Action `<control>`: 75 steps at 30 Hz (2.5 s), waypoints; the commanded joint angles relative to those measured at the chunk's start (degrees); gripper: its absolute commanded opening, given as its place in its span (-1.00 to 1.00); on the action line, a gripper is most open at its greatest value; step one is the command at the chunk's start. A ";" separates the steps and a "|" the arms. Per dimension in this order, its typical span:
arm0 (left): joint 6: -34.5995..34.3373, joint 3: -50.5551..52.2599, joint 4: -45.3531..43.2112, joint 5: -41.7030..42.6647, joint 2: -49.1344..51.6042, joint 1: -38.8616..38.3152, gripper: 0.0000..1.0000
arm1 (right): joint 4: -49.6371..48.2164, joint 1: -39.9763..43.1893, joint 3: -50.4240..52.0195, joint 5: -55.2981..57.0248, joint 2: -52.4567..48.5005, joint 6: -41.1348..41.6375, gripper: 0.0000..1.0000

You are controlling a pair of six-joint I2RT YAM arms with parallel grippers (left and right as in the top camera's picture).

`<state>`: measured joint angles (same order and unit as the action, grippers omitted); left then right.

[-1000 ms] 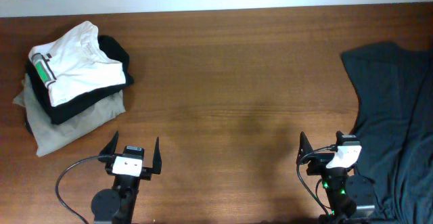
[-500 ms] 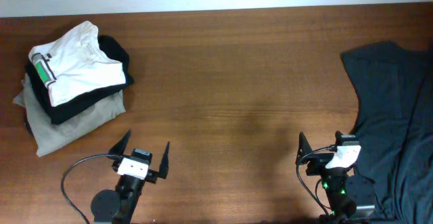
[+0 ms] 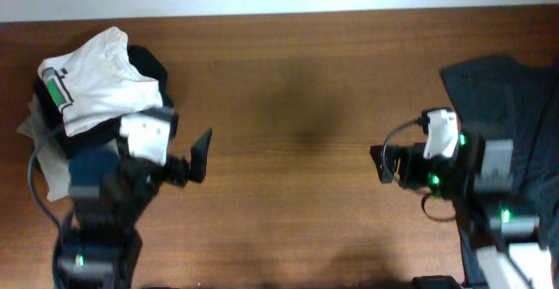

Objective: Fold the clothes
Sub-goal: 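Reach the right gripper to the dark shirt and grasp its edge, then pull the dark shirt leftward across the table with the right gripper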

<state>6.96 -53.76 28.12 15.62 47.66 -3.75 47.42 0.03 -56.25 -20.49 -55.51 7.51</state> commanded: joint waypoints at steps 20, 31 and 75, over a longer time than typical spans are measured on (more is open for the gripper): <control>-0.26 -13.38 17.46 11.47 22.84 -0.11 0.99 | -2.60 41.81 -36.92 13.55 -69.24 6.45 0.70; -0.28 -13.38 17.40 11.63 22.84 -0.11 0.99 | 2.36 36.24 -38.71 3.76 -59.69 6.27 -0.67; -1.60 -14.23 13.35 9.05 47.60 -1.22 0.46 | 11.78 -11.80 -39.71 9.18 -52.85 5.01 0.37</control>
<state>5.93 -67.40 43.24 25.71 88.73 -3.81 57.39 -18.83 -96.01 -9.37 -109.82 10.81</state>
